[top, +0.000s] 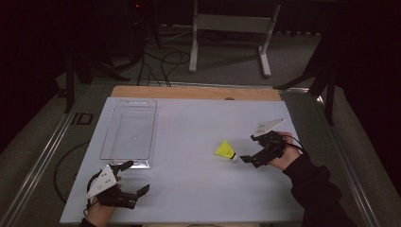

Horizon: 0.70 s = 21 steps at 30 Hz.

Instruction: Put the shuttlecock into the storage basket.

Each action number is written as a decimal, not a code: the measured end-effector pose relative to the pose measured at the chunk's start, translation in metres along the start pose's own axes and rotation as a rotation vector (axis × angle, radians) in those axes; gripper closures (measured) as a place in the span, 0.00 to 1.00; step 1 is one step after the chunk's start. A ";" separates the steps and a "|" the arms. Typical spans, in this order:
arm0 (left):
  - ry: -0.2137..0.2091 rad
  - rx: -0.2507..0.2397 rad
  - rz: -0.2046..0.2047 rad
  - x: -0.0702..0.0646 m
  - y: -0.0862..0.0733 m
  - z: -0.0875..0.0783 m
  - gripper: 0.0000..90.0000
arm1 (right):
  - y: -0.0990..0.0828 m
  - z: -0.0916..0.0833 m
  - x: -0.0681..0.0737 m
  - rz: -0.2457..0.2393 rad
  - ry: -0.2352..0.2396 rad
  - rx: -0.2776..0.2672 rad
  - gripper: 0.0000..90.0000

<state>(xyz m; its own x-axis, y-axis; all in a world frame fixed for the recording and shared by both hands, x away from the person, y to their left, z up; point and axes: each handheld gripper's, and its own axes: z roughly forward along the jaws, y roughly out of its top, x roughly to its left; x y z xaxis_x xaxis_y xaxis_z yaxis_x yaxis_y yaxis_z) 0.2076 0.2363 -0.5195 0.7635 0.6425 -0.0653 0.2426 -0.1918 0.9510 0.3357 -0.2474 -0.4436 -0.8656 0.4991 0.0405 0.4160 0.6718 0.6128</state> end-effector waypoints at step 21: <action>-0.004 -0.002 -0.003 0.000 0.000 0.000 0.00 | 0.009 0.029 -0.006 0.003 0.036 0.188 0.10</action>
<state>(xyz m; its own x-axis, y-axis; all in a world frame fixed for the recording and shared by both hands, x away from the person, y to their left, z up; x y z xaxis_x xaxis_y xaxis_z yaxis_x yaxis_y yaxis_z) 0.2078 0.2365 -0.5197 0.7652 0.6401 -0.0689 0.2437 -0.1889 0.9513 0.3526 -0.2284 -0.4616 -0.8722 0.4838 0.0720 0.4604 0.7625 0.4546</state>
